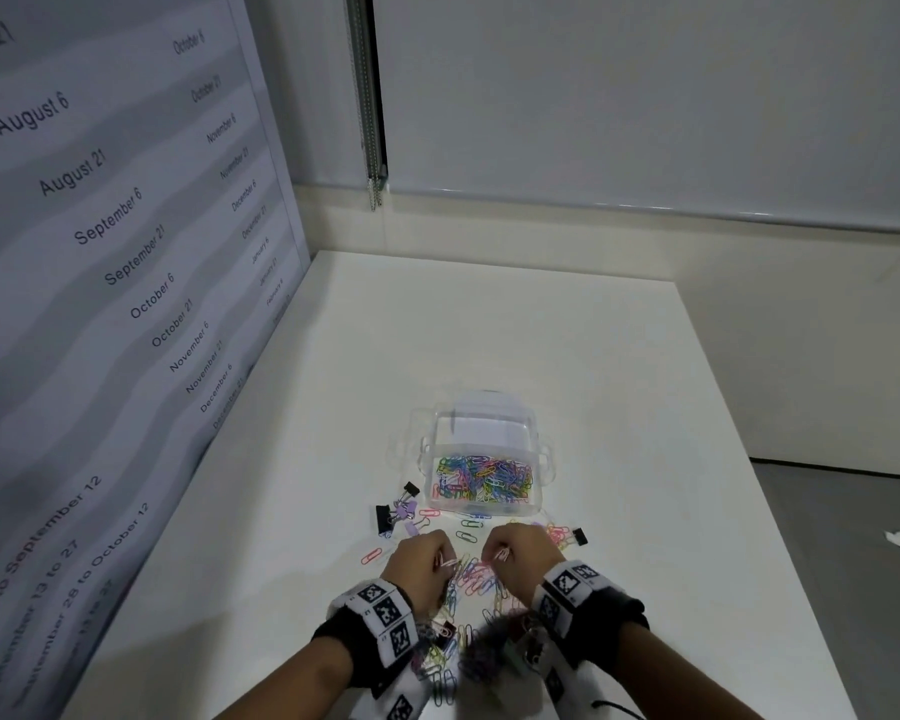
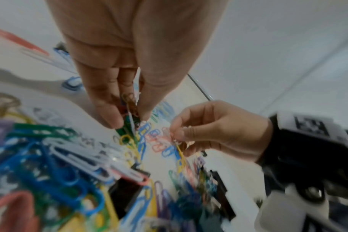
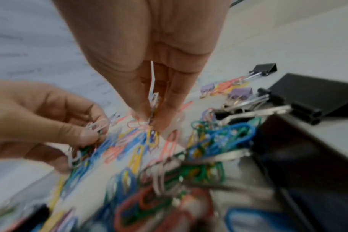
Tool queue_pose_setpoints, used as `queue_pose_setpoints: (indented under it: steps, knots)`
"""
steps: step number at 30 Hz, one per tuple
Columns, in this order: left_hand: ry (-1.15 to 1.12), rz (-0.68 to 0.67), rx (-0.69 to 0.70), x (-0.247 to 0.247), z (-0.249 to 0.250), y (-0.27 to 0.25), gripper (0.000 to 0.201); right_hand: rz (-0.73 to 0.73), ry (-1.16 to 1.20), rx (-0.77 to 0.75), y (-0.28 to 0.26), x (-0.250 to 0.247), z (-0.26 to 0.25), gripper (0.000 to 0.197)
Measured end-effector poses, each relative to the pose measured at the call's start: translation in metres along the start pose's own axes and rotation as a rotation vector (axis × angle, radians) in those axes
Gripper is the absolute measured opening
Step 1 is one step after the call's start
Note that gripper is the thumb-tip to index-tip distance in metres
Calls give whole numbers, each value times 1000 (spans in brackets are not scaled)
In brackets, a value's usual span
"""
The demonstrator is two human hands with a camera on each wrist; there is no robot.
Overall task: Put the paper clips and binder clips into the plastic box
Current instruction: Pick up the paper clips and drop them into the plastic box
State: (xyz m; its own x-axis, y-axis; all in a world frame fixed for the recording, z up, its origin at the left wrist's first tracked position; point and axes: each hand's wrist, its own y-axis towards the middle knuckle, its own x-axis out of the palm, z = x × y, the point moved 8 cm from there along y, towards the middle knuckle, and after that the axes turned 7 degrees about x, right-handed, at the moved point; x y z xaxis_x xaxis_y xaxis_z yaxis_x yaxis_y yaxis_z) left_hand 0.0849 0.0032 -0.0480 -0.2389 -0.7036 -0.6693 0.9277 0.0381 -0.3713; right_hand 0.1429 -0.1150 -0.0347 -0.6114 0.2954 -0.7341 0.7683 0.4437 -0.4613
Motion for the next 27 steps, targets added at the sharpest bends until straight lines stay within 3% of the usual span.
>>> queue_pose_setpoints:
  steps: [2, 4, 7, 9, 12, 15, 17, 23, 27]
  knots:
    - [-162, 16, -72, -4, -9, 0, 10, 54, 65, 35, 1, -13, 2, 30]
    - [-490, 23, -160, -4, -15, 0, 14, 78, 92, 50, 4, -21, 6, 33]
    - [-993, 19, -303, -1, -15, -1, 22, 53, 55, -3, 4, -21, 3, 17]
    - [-1149, 25, -354, -2, -14, 0, 23, -61, -32, -49, 4, -4, 3, 38]
    - [-1276, 56, -379, -9, -8, 5, 24, -196, -136, -95, 4, 16, -2, 51]
    - [-1402, 45, -349, -18, 5, 12, 24, -227, -137, -107, 4, 23, -6, 35]
    - [-1503, 35, -337, -23, 14, 17, 23, -197, -108, -102, 4, 21, -6, 18]
    - [-1600, 44, -313, -36, 29, 26, 24, 16, 35, -27, 1, -12, -1, 28]
    - [-1573, 80, -307, -38, 28, 24, 44, 113, 93, -24, 6, -40, -8, 22]
